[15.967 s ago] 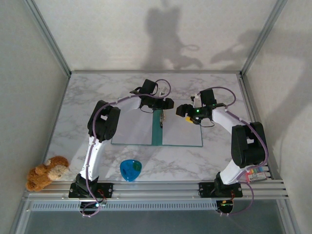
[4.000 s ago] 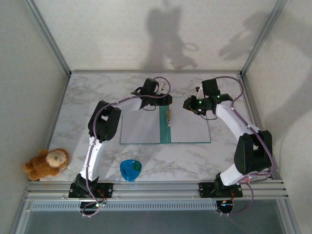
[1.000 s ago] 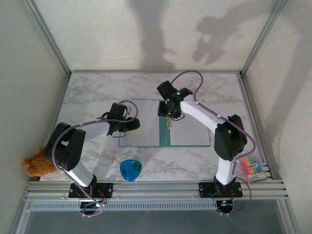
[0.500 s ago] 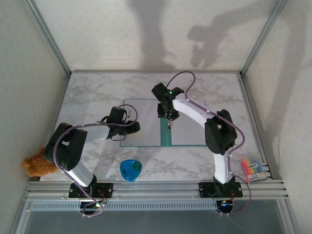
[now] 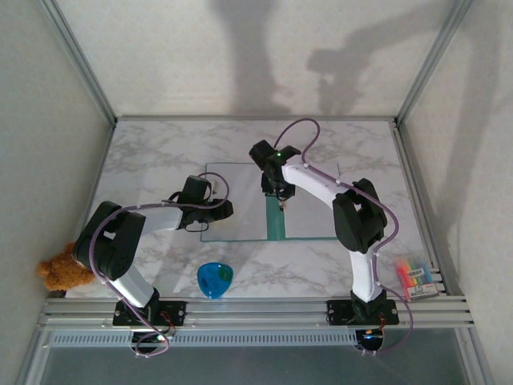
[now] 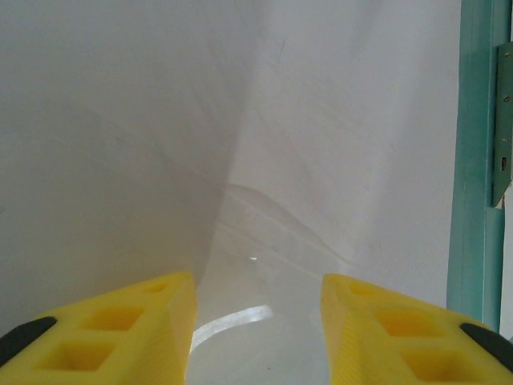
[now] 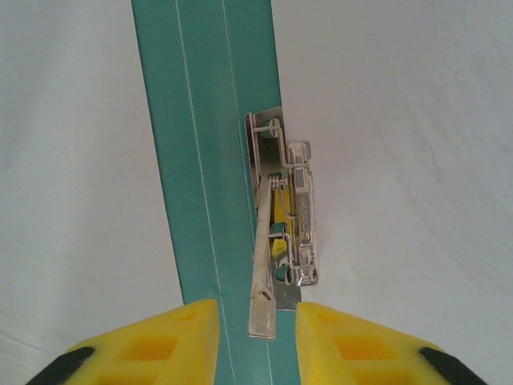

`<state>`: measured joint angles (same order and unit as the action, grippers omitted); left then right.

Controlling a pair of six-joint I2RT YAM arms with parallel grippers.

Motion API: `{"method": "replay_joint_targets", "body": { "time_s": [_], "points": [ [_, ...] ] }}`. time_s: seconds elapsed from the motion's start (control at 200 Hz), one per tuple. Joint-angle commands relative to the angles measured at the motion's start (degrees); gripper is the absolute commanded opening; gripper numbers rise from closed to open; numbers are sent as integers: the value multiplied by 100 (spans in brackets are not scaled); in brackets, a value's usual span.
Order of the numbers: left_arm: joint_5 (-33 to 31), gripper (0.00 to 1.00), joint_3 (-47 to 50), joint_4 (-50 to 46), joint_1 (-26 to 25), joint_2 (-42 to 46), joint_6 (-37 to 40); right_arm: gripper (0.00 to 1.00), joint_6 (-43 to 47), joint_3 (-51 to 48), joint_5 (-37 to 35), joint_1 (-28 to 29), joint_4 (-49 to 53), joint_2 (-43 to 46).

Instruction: Put the files into the folder

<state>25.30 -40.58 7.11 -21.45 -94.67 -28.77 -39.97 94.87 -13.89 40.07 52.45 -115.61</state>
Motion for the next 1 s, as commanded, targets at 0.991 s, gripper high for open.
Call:
{"method": "replay_joint_targets", "body": {
  "time_s": [0.991],
  "points": [
    [-267, 48, 23, -445, -99, -181, 56, 18, -52, -191, 86, 35, -52, -128]
  ]
}}
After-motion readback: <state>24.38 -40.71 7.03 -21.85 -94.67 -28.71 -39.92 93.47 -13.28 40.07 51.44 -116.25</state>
